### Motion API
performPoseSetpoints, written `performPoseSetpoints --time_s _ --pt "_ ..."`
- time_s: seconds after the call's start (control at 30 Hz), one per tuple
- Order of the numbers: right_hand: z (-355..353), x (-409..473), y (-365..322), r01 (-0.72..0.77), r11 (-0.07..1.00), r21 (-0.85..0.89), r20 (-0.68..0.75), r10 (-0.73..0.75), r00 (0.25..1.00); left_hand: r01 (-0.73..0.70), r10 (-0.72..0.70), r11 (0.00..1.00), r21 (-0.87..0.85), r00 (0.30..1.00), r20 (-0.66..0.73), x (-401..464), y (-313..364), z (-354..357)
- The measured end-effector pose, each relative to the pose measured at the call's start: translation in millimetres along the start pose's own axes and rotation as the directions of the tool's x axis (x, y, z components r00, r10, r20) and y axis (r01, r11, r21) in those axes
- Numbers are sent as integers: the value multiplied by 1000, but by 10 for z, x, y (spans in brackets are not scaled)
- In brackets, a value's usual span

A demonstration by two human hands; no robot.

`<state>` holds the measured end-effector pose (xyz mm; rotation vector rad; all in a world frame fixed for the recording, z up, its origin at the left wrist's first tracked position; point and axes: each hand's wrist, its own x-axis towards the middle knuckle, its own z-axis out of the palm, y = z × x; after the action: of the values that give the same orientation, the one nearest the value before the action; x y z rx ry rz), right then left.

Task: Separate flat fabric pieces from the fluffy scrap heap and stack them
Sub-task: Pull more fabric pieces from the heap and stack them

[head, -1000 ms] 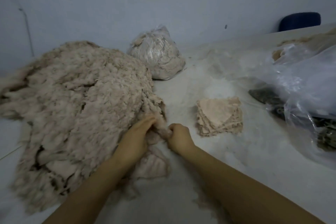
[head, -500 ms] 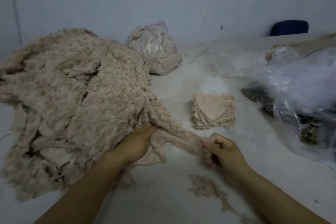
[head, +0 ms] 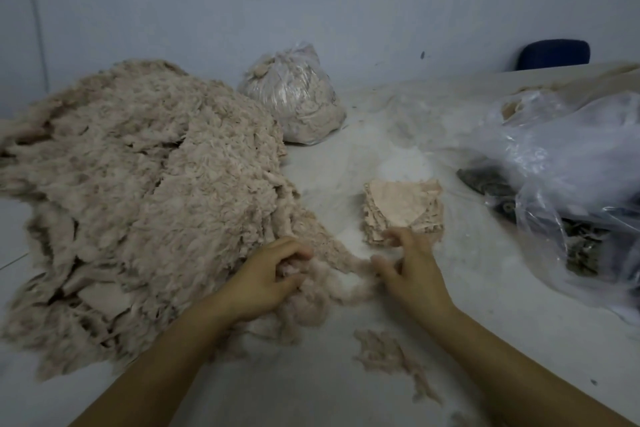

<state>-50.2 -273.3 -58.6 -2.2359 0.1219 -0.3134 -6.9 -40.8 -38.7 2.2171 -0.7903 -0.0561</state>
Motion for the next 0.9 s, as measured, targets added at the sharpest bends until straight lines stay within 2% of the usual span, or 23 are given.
performPoseSetpoints --time_s 0.07,0.13,0.2,0.23,0.3,0.37,0.43,0.5,0.53,0.63,0.77,0.8,0.9 --pt "120 -100 -149 206 978 36 124 -209 970 -74 74 997 16 995 -65 -54 12 -16" --pt "299 -224 -239 390 919 59 320 -387 865 -132 153 983 126 972 -176 -130 0 -56" --pt "496 -299 -258 507 862 16 457 -457 763 -130 173 968 215 965 -198 -227 -47 -120" --pt "582 -310 -254 540 839 -56 493 -447 746 -112 154 963 246 975 -159 -274 -80 -143" --pt "667 -283 -294 542 831 -127 473 -429 769 -71 80 956 284 997 -19 -375 -161 -136" --pt "653 -256 -329 517 856 -3 381 -477 792 -54 35 947 315 997 67 -459 -268 -80" --pt "577 -241 -283 556 822 121 377 -557 741 -8 -26 945 328 995 101 -470 -328 -38" --pt "449 -271 -200 597 787 156 473 -591 654 50 -82 944 325 993 86 -434 -376 -29" --pt "365 -285 -152 590 793 149 515 -572 639 69 -105 940 334 990 91 -420 -413 -27" --pt "27 -281 52 549 823 144 487 -542 685 76 -130 923 377 985 118 -383 -535 -13" --pt "-474 -275 403 438 895 88 389 -436 812 187 -195 908 375 981 -16 -327 -620 18" --pt "-567 -281 459 406 910 88 377 -407 832 182 -167 921 345 983 -73 -311 -583 34" --pt "-644 -302 455 342 929 144 390 -371 843 42 12 974 221 971 -240 -228 -305 146"
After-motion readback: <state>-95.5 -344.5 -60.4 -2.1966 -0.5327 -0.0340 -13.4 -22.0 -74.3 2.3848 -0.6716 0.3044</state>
